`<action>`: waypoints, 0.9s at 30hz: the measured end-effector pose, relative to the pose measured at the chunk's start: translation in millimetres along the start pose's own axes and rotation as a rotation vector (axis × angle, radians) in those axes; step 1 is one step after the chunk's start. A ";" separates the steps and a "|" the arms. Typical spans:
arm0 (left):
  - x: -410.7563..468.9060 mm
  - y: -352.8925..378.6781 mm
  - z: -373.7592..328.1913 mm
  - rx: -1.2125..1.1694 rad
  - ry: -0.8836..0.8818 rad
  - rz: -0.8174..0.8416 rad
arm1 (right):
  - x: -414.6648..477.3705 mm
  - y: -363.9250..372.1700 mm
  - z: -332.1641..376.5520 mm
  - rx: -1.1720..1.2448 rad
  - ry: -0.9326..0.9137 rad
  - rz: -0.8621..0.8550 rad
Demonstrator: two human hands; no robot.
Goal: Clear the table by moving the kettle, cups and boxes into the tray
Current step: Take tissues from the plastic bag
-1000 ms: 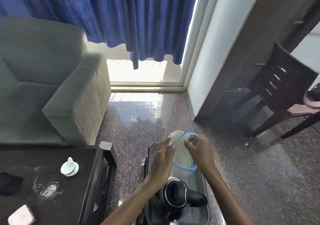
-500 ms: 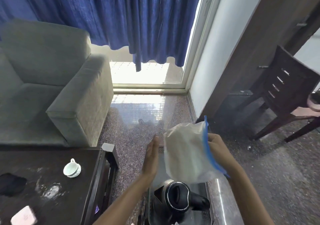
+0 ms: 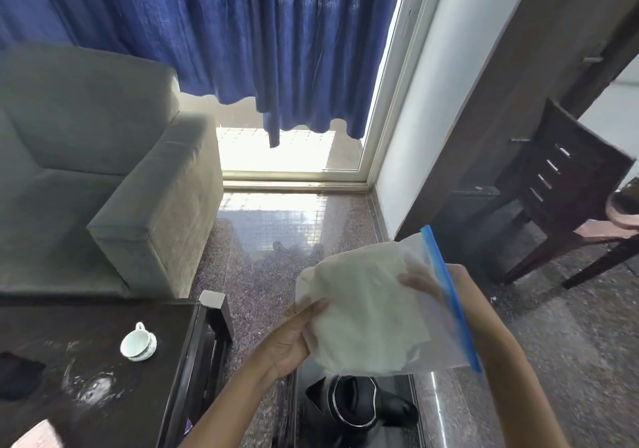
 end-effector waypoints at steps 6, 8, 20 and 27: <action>1.5 0.5 -0.3 -0.078 0.013 0.003 | 2.3 -6.9 -7.4 0.047 0.006 -0.133; 1.5 1.3 0.1 -0.089 0.010 0.008 | 1.8 -8.6 -9.8 0.084 -0.022 -0.150; -1.0 2.0 2.8 -0.180 0.007 0.025 | -0.9 -19.5 -7.8 0.089 -0.137 -0.318; 0.8 1.1 7.8 -0.144 -0.026 0.001 | 2.8 -18.7 -5.7 0.187 0.152 -0.207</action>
Point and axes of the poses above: each hand's wrist, its own x-axis towards the middle knuckle, its own y-axis out of the palm, z = x × y, the point moved 1 cm from there along x, towards the middle knuckle, and after that the axes turned 1 degree about -y, right-handed, at the moved point
